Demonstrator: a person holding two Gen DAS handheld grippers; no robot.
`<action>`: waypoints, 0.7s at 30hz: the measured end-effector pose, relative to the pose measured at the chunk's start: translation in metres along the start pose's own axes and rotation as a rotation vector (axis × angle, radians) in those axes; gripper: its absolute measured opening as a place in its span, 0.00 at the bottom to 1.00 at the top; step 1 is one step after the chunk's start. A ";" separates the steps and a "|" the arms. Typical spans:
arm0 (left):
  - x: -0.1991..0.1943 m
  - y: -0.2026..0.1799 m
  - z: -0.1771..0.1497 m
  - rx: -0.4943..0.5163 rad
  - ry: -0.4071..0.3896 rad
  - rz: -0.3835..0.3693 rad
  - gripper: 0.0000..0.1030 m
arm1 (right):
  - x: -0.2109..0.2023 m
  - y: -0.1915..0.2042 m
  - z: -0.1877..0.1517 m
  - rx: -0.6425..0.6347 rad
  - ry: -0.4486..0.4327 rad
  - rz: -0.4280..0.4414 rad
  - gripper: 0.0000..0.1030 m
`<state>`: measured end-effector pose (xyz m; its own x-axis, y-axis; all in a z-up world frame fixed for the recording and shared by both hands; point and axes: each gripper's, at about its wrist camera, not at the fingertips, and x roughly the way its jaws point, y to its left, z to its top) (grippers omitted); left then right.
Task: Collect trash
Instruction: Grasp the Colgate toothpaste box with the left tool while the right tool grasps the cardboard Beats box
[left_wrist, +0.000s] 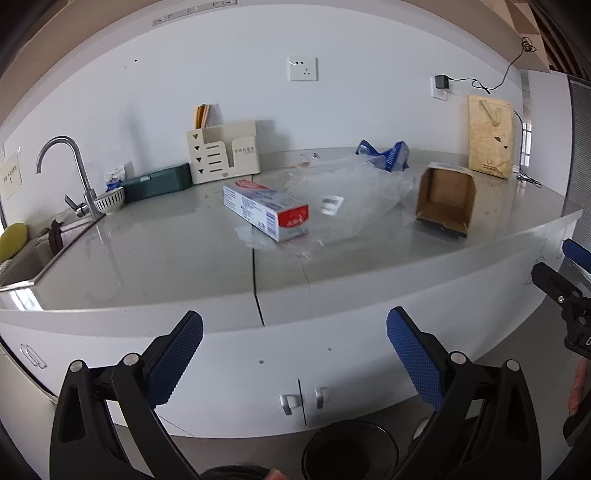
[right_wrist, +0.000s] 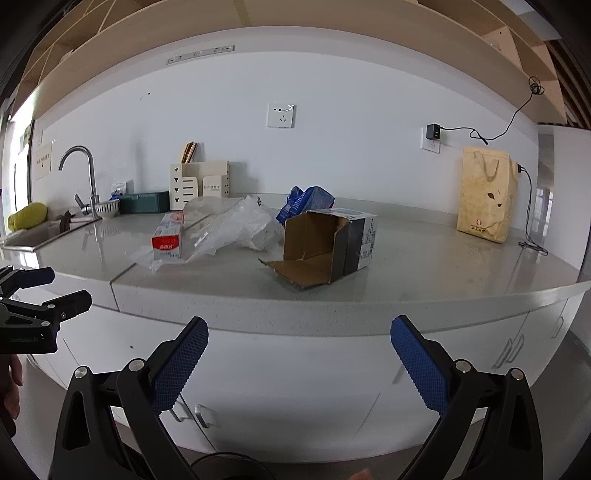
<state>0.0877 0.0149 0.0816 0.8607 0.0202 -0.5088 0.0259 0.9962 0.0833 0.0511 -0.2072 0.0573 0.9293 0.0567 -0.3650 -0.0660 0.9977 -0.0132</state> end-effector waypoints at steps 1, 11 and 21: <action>0.008 0.003 0.010 -0.002 0.005 0.011 0.96 | 0.009 -0.003 0.007 0.021 0.001 -0.018 0.97; 0.145 0.041 0.128 -0.053 0.221 0.089 0.96 | 0.119 -0.025 0.057 0.100 0.079 -0.126 0.97; 0.231 0.058 0.146 -0.122 0.407 0.135 0.97 | 0.168 -0.036 0.068 0.128 0.110 -0.211 0.97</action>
<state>0.3623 0.0650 0.0936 0.5809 0.1585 -0.7984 -0.1547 0.9845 0.0829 0.2340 -0.2315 0.0600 0.8721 -0.1499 -0.4658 0.1776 0.9840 0.0160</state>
